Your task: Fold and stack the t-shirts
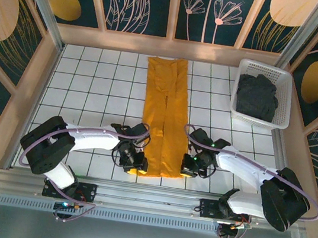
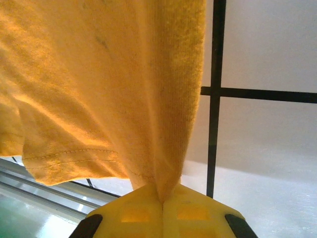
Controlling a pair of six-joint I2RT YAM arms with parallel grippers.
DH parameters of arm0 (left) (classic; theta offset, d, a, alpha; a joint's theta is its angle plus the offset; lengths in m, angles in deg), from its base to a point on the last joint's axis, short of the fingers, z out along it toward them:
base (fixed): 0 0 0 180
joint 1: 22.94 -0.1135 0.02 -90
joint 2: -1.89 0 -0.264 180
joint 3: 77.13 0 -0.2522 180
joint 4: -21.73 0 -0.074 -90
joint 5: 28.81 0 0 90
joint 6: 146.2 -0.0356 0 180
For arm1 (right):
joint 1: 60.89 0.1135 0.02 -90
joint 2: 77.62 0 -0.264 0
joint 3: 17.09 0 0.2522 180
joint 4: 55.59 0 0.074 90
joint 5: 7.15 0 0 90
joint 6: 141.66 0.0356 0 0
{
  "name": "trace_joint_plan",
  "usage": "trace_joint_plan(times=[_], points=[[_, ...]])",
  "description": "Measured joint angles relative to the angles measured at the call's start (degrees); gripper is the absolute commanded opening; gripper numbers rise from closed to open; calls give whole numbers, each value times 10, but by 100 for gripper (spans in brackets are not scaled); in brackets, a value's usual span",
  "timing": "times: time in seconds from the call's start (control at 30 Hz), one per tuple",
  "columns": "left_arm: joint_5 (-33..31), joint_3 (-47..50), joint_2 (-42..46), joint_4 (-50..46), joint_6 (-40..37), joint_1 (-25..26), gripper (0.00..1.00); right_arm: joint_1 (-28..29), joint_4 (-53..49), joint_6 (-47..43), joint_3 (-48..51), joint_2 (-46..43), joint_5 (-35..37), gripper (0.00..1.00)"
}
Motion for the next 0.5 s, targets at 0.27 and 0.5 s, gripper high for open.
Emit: trace_joint_plan(times=[0.27, 0.5], points=[[-14, -5, -7, -4, 7, 0, 0, 2, -1, 8, -1, -5, 0, 0], [-65, -45, 47, -36, 26, 2, 0, -11, -31, 8, -88, -8, 23, 0]])
